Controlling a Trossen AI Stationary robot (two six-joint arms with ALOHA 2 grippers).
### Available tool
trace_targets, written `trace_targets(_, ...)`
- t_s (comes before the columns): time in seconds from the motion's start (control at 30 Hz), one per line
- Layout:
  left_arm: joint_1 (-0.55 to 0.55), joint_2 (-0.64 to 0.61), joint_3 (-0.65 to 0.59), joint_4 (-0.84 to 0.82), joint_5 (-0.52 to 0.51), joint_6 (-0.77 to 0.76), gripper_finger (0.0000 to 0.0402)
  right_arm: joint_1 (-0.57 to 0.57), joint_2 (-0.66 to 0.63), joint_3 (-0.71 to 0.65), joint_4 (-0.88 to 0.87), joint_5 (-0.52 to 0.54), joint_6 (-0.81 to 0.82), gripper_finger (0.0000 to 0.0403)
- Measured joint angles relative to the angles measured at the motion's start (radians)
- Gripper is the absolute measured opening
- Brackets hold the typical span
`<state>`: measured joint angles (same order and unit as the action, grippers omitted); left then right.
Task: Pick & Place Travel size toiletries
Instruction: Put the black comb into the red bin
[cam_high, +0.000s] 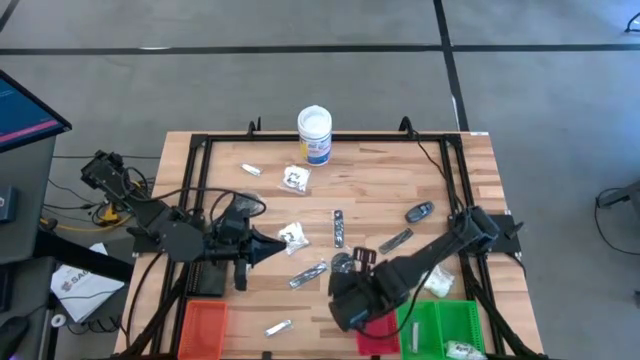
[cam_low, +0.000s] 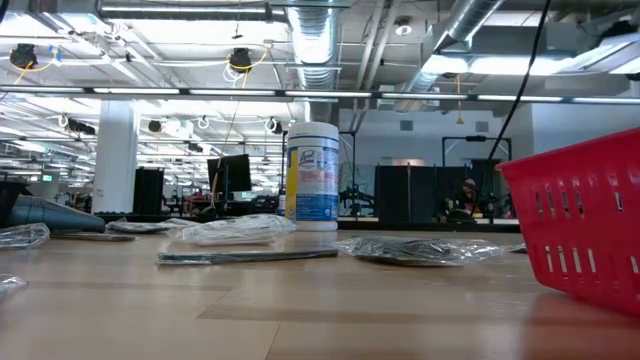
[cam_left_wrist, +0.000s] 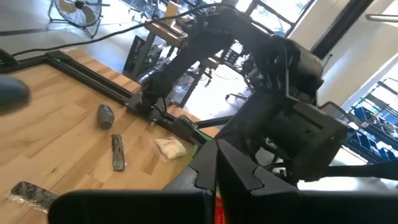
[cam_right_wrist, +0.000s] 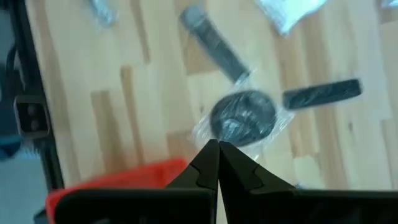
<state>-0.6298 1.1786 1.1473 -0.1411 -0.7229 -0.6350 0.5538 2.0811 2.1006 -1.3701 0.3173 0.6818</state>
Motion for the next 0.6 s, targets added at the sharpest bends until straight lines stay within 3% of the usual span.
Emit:
trace_targets(0.33, 0.112, 0.0, -0.073, 0.0, 0.137, -0.061, 0.0001, -0.046, -0.004, -0.038, 0.112, -0.002, -0.091, 0.0)
trace_targets(0.6, 0.208, 0.0, -0.148, 0.009, 0.223, -0.11, 0.0001, -0.045, -0.122, -0.27, 0.307, -0.007, -0.089, 0.0)
